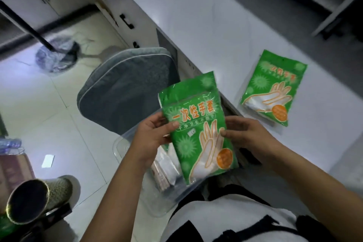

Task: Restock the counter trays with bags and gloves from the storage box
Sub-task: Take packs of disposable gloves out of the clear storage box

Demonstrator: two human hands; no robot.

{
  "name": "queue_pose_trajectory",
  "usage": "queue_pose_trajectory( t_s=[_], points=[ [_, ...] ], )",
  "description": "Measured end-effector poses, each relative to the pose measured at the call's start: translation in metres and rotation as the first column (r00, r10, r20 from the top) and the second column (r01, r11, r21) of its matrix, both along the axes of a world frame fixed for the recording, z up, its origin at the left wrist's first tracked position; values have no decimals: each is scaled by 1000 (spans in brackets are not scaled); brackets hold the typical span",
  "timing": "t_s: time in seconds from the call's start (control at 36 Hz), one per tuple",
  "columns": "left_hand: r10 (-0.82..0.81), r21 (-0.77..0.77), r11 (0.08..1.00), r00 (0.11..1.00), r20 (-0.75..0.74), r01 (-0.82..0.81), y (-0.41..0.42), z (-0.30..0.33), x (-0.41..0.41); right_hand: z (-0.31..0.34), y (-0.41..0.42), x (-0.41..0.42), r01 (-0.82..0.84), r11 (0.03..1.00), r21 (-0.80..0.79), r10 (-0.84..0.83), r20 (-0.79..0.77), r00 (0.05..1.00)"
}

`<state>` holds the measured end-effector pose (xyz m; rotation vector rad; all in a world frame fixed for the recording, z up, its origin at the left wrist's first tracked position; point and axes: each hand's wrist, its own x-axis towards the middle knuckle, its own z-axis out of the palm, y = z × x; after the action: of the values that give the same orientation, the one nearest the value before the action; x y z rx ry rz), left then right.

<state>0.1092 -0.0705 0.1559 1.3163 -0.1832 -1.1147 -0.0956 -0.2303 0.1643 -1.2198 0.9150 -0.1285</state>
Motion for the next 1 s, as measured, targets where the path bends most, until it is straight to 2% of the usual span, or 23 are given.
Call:
queue_pose_trajectory(
  t_s=[0.11, 0.25, 0.36, 0.53, 0.58, 0.64, 0.69, 0.72, 0.78, 0.89, 0.92, 1.0],
  points=[
    [-8, -45, 999, 1000, 23, 9, -25, 26, -5, 21, -13, -16, 65, 992, 106, -73, 73, 995],
    [-73, -78, 994, 992, 105, 81, -64, 53, -20, 39, -31, -43, 121, 992, 39, -123, 72, 990],
    [-122, -61, 989, 981, 149, 133, -102, 67, -36, 54, -42, -68, 224, 973, 52, -228, 110, 967],
    [-350, -29, 934, 929, 125, 356, -173, 79, -65, 77, -53, -119, 371, 928, 23, -369, 181, 912],
    [-421, 27, 906, 897, 138, 421, -199, 75, -77, 84, -56, -139, 450, 893, -11, -438, 201, 876],
    [-442, 163, 896, 863, 245, 412, -226, 61, -89, 88, -59, -159, 540, 841, -36, -519, 227, 824],
    [-501, 370, 855, 759, 415, 363, -251, 40, -96, 90, -61, -179, 617, 784, -60, -588, 244, 771],
    [-553, 460, 817, 701, 451, 348, -261, 31, -98, 90, -62, -189, 648, 758, -71, -616, 249, 748],
    [-629, 569, 745, 649, 427, 348, -277, 18, -104, 89, -63, -208, 701, 709, -76, -666, 254, 701],
    [-696, 674, 675, 562, 447, 299, -296, 6, -112, 85, -64, -242, 760, 649, -41, -726, 267, 634],
    [-702, 686, 664, 565, 434, 298, -300, 6, -113, 84, -65, -248, 763, 645, -22, -731, 273, 626],
    [-676, 668, 657, 664, 318, 350, -307, 8, -116, 80, -67, -263, 760, 649, 34, -736, 283, 615]
  ],
)
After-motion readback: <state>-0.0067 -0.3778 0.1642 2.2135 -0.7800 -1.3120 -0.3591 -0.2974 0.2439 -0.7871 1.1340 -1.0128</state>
